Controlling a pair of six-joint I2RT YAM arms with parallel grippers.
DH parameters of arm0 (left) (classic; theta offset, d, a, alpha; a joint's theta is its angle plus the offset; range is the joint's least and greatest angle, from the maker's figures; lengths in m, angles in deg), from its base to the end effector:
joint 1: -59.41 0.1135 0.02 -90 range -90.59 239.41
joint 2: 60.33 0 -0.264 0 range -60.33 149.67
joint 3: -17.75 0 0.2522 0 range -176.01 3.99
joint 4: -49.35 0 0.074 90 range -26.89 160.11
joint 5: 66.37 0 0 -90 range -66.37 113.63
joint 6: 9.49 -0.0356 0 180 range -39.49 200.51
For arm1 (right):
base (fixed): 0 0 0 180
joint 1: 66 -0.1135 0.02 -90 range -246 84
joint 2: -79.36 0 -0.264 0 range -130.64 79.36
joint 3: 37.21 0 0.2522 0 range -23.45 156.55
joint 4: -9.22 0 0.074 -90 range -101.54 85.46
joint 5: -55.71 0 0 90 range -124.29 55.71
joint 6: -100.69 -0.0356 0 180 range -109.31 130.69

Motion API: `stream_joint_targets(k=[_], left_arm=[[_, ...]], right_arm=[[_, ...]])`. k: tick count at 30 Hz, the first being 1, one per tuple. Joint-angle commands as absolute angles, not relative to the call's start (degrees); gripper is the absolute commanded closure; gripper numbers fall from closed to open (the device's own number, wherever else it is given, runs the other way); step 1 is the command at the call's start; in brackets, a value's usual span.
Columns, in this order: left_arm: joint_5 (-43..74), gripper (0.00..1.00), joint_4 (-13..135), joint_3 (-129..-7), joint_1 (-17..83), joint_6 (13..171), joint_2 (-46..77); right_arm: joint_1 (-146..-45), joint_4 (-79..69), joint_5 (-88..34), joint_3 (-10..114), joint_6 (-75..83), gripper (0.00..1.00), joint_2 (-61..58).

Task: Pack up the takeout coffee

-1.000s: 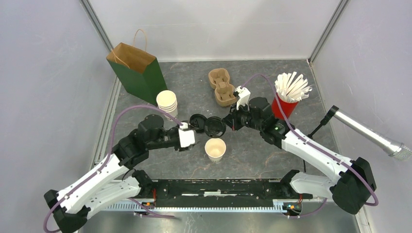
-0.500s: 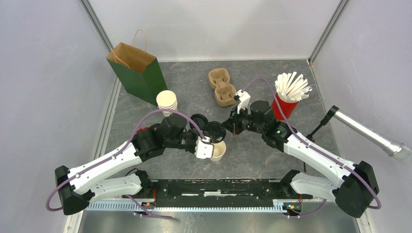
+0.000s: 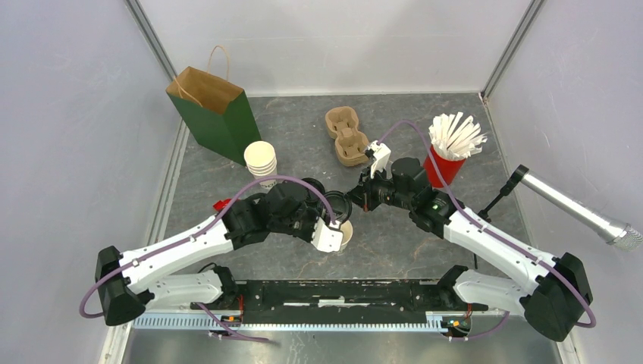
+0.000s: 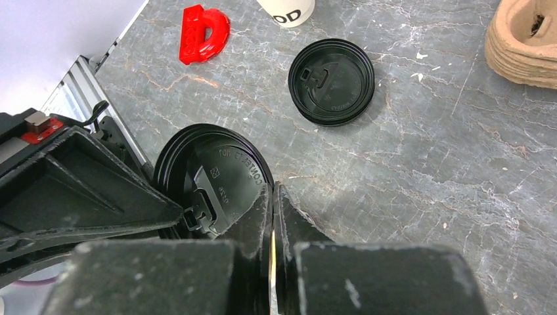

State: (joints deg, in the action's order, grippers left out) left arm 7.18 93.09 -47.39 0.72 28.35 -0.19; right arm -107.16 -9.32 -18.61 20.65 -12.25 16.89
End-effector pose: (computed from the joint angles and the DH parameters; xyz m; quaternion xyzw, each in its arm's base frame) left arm 0.1079 -0.1967 0.2968 0.7698 0.4554 -0.1532 0.4201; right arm 0.1811 0.1711 0.2848 -0.2051 0.8045 0.3861 0.4021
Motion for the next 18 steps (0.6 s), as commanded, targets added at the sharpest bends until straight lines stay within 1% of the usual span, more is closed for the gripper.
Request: stream_joint_targets(k=[1,3,5,7,8,10,13,14,16,18], left_arm=[[9.23,0.84,92.73,-50.19,0.35,26.49,0.53],[9.73,0.96,92.82,-50.58,0.35,27.63,0.93],[9.67,0.98,92.86,-50.73,0.36,29.36,1.17],[9.66,0.98,92.67,-50.95,0.36,31.98,1.45],[10.24,0.98,91.81,-50.70,0.35,33.62,1.18],[12.12,0.98,88.52,-49.41,0.35,38.04,-0.02],[15.27,0.98,82.08,-46.61,0.36,45.38,-3.40],[15.36,0.98,80.69,-45.81,0.35,47.67,-4.92],[15.41,0.98,77.93,-44.87,0.35,53.21,-8.04],[15.80,0.98,75.25,-44.45,0.35,61.50,-10.88]], right_arm=[[-107.49,-6.45,-17.92,19.93,-12.93,1.00,18.60],[-107.49,-6.15,-17.94,19.88,-12.87,1.00,18.67],[-107.50,-5.88,-18.10,20.02,-13.00,0.97,18.65],[-107.48,-5.51,-18.42,20.21,-13.02,0.91,18.66],[-107.48,-5.51,-18.84,20.43,-13.03,0.85,18.84],[-107.44,-5.51,-20.03,20.80,-12.85,0.71,19.42],[-107.48,-6.00,-24.37,21.29,-11.40,0.46,21.50],[-107.48,-6.23,-26.24,21.29,-10.28,0.36,22.31],[-107.48,-4.98,-27.28,20.43,-6.13,0.22,24.56],[-107.55,-0.82,-29.02,18.24,-2.17,0.18,27.88]])
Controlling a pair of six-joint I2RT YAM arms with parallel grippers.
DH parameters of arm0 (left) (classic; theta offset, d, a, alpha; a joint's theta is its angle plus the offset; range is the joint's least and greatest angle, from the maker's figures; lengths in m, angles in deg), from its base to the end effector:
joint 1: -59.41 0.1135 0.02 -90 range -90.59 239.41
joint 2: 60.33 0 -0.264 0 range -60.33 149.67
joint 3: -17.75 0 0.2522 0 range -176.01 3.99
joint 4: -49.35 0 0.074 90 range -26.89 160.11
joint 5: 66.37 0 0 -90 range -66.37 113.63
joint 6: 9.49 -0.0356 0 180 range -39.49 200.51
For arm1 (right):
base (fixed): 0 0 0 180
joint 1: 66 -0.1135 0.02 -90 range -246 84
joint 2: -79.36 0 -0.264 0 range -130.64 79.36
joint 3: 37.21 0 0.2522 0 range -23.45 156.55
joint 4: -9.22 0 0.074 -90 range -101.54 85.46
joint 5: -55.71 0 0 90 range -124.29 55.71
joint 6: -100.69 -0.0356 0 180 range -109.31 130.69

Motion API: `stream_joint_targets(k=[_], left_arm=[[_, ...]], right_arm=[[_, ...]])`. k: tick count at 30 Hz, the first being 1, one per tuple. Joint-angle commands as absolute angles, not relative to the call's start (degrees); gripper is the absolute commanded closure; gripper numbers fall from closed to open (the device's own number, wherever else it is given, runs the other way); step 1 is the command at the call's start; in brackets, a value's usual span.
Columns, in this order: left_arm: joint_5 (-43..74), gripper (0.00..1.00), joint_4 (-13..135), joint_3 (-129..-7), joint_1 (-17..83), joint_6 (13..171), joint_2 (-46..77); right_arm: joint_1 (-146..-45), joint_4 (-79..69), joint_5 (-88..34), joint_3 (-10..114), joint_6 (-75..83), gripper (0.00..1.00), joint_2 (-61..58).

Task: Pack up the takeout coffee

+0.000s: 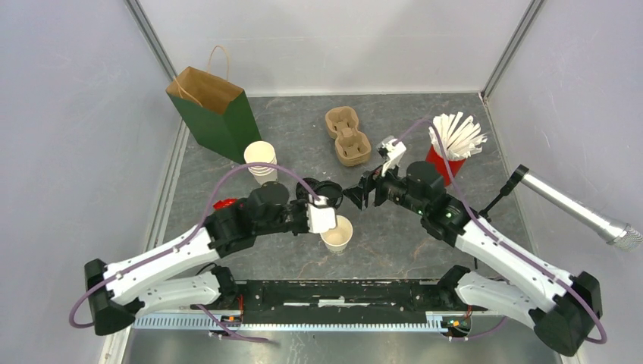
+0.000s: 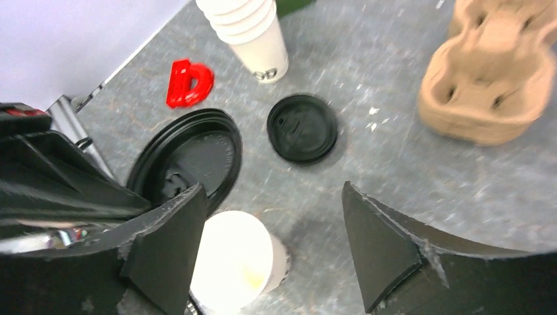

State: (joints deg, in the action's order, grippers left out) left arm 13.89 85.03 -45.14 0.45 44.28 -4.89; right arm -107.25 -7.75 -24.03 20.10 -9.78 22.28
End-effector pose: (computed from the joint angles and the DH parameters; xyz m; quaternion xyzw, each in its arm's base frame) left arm 0.1064 -0.1885 0.3120 0.6608 0.5445 -0.1722 0.4871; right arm 0.1711 0.1585 0.3047 -0.1966 0.7766 0.3664 0.4733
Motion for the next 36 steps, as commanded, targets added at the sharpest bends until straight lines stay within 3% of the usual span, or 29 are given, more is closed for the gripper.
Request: stream_joint_targets(k=[1,3,5,11,17,24,36], left_arm=[[15.89,0.98,74.23,-44.53,0.35,66.25,-12.23],[17.00,0.98,72.21,-44.45,0.35,75.29,-14.12],[20.03,0.98,70.39,-44.40,0.35,85.80,-15.53],[26.46,0.98,63.39,-40.33,0.35,105.97,-21.23],[28.69,0.98,58.72,-37.08,0.39,118.22,-26.49],[21.83,0.98,56.94,-36.87,0.36,125.03,-25.69],[15.43,0.98,52.45,-34.97,0.35,127.27,-22.80]], right_arm=[[-107.48,1.33,-29.79,16.91,-0.12,0.16,29.74],[-107.57,6.49,-29.46,14.17,3.74,0.14,32.89],[-107.57,14.85,-26.97,9.82,9.07,0.02,35.90],[-108.00,44.17,-11.91,-5.17,24.78,0.02,42.38],[-110.34,50.49,-5.64,-5.10,29.80,0.02,40.56],[-116.33,52.72,-4.89,-3.33,33.79,0.02,35.68],[-125.88,54.92,-16.70,-2.62,40.31,0.02,30.69]])
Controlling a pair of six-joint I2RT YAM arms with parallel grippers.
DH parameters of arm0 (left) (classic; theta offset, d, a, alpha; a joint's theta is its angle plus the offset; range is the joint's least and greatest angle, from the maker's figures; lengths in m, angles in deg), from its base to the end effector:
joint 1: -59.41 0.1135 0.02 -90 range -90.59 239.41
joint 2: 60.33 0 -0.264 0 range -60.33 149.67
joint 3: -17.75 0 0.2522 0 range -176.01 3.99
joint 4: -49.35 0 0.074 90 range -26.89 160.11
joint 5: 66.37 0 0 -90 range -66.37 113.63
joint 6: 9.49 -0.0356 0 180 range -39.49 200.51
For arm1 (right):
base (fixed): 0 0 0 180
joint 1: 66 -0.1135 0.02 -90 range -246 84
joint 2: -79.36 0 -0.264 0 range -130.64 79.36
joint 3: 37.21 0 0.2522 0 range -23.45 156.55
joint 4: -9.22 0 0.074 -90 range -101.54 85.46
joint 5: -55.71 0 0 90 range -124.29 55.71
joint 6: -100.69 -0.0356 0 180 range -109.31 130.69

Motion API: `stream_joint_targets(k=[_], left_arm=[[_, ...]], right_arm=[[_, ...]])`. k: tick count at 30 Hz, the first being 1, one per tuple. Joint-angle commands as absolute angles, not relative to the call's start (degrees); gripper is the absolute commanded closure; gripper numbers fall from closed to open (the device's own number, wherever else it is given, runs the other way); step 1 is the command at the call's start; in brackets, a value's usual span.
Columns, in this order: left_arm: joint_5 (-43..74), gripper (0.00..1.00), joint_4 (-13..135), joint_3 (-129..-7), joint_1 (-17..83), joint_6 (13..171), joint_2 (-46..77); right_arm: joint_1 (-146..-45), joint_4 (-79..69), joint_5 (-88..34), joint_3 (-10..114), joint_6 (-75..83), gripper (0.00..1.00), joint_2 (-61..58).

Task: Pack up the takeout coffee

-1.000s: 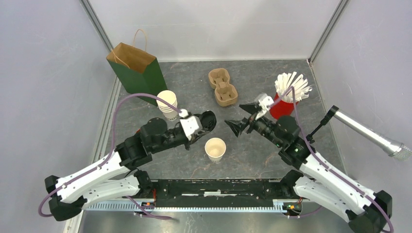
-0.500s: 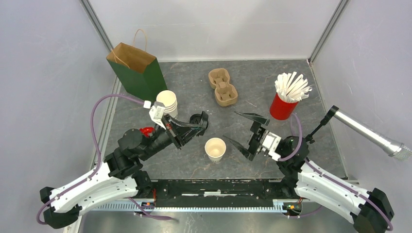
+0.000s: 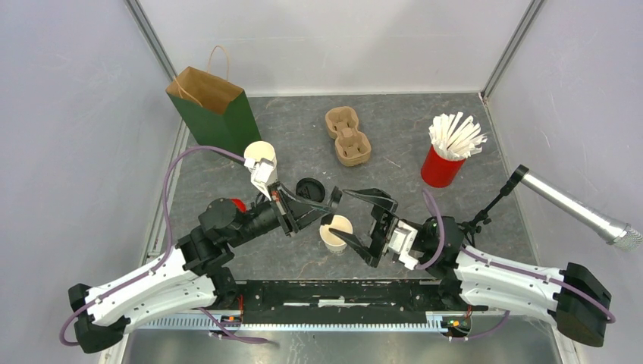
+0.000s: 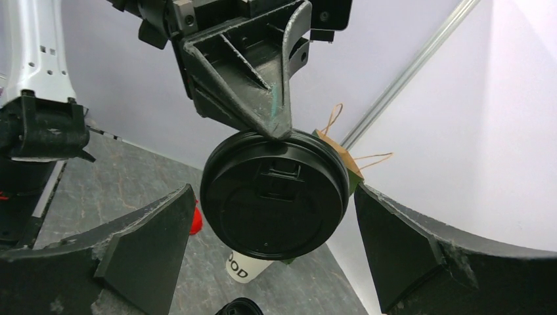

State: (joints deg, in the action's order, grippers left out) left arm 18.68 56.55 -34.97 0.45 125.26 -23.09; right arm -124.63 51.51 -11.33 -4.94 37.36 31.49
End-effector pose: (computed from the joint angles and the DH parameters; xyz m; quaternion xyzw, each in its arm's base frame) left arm 0.0805 -0.1397 0.3563 0.1133 0.6445 -0.6117 0.4445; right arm 0.0825 0.1620 0.2894 -0.4731 0.2635 0.3301 0.7732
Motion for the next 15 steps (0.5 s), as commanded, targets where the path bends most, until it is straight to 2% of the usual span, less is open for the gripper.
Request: stream_joint_targets(k=[1,15], left_arm=[[15.05,0.98,52.40,-34.98,0.37,126.95,-22.75],[14.90,0.98,52.22,-34.59,0.35,126.38,-22.59]], right_arm=[[-126.02,54.64,-17.18,-2.54,40.44,0.02,30.37],[-126.99,51.44,-19.55,-2.06,42.06,0.01,29.36]])
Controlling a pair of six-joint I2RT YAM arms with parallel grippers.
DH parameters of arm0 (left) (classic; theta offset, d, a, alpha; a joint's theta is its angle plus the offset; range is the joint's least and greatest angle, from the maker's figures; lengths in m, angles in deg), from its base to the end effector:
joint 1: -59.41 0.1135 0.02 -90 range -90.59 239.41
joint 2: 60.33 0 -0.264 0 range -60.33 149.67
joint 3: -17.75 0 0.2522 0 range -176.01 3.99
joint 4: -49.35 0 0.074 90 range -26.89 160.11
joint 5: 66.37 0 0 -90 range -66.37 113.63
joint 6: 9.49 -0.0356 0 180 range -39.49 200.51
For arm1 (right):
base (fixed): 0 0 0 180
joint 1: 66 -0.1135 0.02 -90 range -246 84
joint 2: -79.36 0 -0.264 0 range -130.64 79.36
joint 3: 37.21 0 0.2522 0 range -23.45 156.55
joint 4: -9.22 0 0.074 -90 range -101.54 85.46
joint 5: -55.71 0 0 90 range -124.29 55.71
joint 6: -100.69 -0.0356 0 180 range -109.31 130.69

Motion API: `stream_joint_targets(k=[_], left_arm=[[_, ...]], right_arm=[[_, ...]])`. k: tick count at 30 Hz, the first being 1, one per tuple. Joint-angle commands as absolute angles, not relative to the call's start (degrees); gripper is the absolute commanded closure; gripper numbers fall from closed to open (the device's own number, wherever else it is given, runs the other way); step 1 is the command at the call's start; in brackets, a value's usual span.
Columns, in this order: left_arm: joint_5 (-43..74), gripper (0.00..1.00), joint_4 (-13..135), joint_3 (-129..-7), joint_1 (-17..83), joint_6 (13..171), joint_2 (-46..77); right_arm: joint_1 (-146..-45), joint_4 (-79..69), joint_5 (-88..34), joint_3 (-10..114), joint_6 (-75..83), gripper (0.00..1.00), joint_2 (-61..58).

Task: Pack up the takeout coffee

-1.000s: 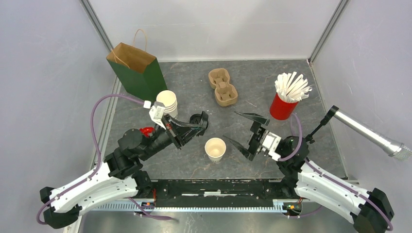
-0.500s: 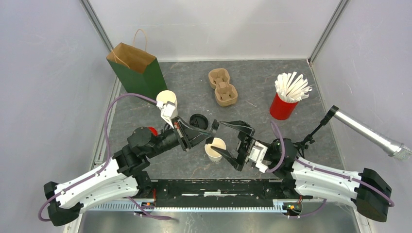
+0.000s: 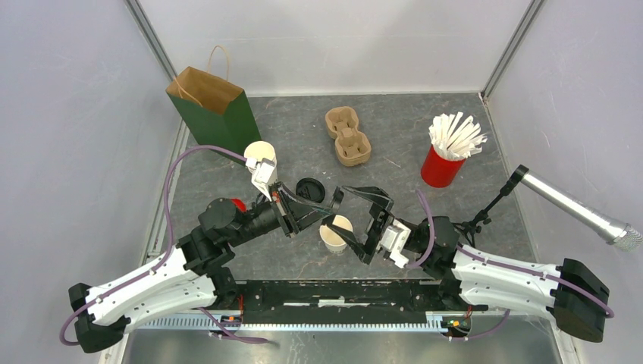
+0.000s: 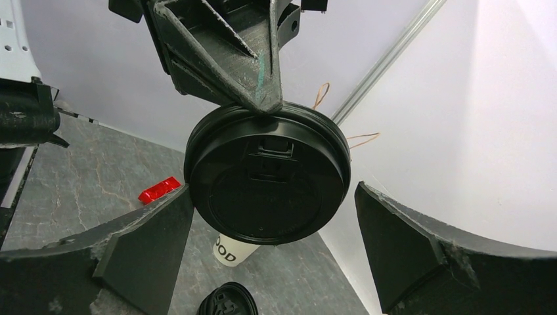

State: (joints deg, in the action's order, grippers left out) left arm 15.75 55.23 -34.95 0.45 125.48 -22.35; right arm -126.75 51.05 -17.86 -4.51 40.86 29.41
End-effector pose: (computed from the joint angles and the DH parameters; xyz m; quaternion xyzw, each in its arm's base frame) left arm 0.0803 -0.1429 0.3568 0.1308 0.6378 -0.6243 0.4316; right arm 0.0837 0.1701 0.2858 -0.4655 0.2894 0.2941 0.7829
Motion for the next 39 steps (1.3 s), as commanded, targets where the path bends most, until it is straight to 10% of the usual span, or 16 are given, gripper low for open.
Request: stream_joint_targets(k=[1,19,23,27,39], left_arm=[[15.01,0.98,52.20,-34.55,0.35,126.39,-22.56],[17.11,0.93,52.62,-33.82,0.38,127.06,-23.78],[21.35,0.54,56.81,-34.57,0.35,125.29,-25.12],[26.35,0.35,62.65,-36.51,0.35,120.53,-25.83],[41.88,0.01,83.75,-42.77,0.60,109.04,-22.94]], right_arm=[[-127.04,51.29,-19.45,-2.09,42.02,0.01,29.31],[-127.02,51.87,-21.75,-3.53,38.60,0.13,30.19],[-126.99,50.53,-23.55,-5.72,36.58,0.15,32.21],[-126.99,43.73,-27.05,-5.73,32.86,0.16,34.51],[-126.99,-8.65,-43.08,14.27,16.14,0.20,33.10]])
